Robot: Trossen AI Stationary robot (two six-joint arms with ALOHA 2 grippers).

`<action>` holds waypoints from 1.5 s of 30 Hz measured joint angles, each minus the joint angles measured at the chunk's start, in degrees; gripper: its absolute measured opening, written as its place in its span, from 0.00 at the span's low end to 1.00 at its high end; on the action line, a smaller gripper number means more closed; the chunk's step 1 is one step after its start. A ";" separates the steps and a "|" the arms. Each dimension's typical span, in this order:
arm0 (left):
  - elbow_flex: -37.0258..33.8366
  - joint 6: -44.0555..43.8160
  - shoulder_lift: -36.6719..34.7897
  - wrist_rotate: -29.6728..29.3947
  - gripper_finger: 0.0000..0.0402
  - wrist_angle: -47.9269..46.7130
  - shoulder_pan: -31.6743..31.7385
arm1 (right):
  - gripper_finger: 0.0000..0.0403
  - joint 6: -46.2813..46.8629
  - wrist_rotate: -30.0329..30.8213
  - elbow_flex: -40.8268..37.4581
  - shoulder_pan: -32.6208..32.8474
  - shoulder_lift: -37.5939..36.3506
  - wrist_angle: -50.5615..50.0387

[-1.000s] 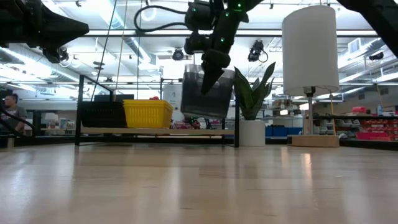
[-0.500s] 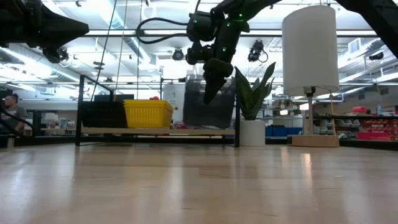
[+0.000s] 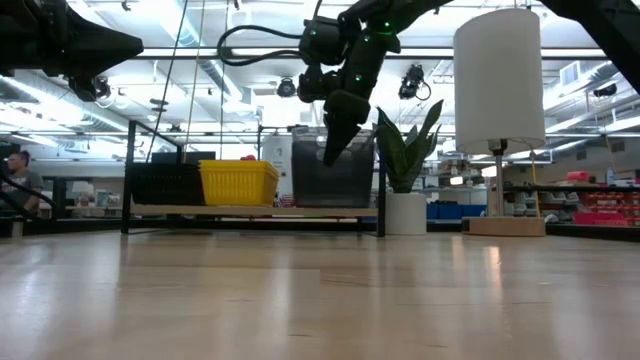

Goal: Stack baskets on shelf by color
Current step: Put the stacked black bins on the shelf aligned with the stacked bins, then return to Home Position

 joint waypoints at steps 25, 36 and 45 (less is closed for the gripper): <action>0.01 -0.09 -0.01 0.00 0.10 0.48 0.01 | 0.45 5.79 -2.63 2.14 3.58 -0.11 -3.15; 0.01 -0.68 0.00 0.00 0.09 0.47 0.01 | 0.45 5.66 -1.14 6.88 3.74 -0.10 -5.76; 0.01 -0.57 0.00 0.00 0.10 0.46 0.00 | 0.45 4.53 -1.03 16.73 3.54 -0.09 -9.93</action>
